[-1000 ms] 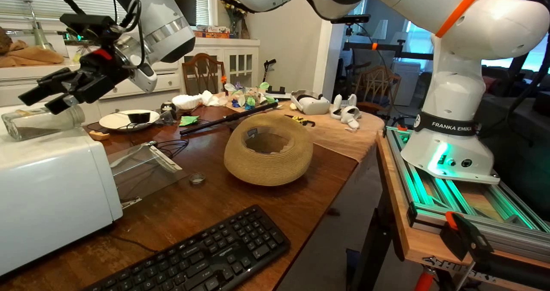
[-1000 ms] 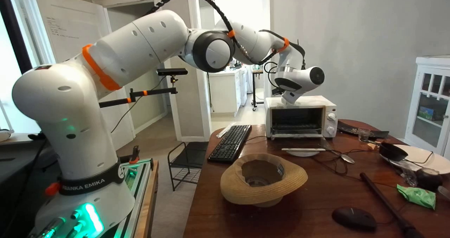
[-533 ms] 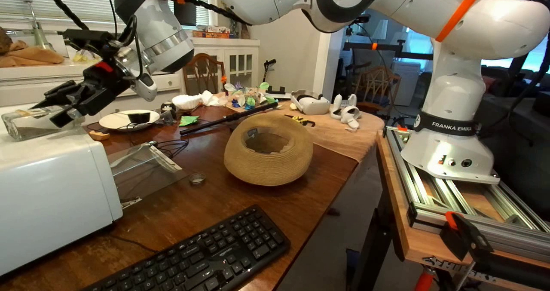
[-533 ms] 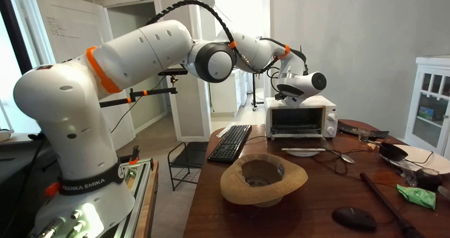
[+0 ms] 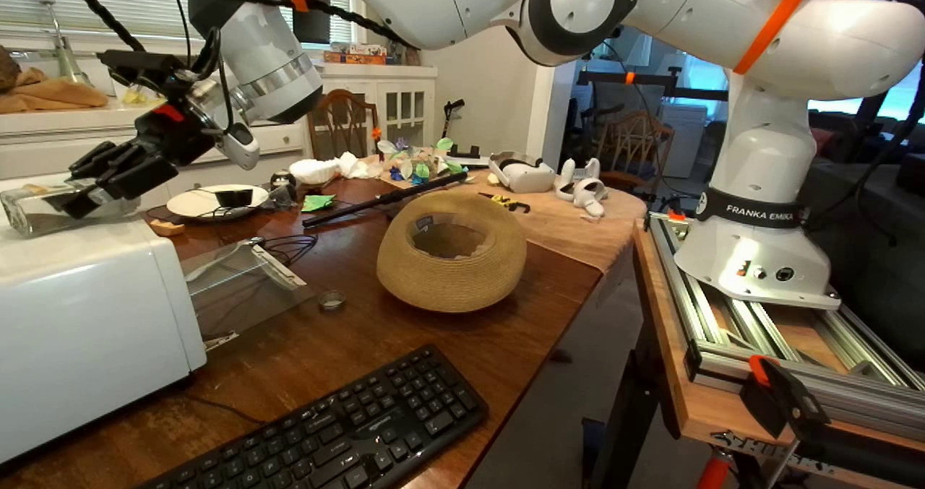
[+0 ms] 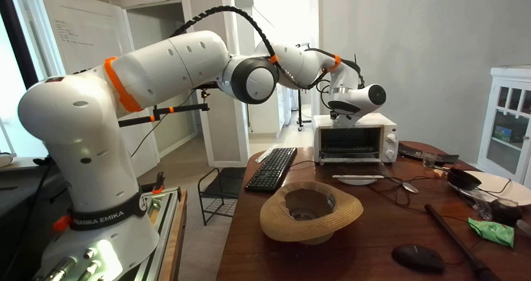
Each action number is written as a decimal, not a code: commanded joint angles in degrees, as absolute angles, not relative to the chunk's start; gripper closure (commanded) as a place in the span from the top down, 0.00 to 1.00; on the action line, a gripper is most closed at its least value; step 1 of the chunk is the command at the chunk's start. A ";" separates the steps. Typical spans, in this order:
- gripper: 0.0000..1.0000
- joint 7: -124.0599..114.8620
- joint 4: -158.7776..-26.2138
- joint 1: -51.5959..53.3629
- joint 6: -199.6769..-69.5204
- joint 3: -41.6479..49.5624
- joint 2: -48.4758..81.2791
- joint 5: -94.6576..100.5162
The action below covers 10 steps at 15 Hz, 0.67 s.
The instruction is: Remove the bottle from the top of the oven grill
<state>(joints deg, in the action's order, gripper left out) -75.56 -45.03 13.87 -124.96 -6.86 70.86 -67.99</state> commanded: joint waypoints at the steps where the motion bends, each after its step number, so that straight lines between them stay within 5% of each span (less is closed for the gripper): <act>1: 0.24 -79.61 -41.80 15.40 -124.90 -3.96 72.30 -64.57; 10: 0.24 -92.89 -37.56 14.82 -121.33 2.80 64.39 -32.04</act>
<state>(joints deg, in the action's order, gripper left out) -87.60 -39.38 15.18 -124.17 1.30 66.32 -41.61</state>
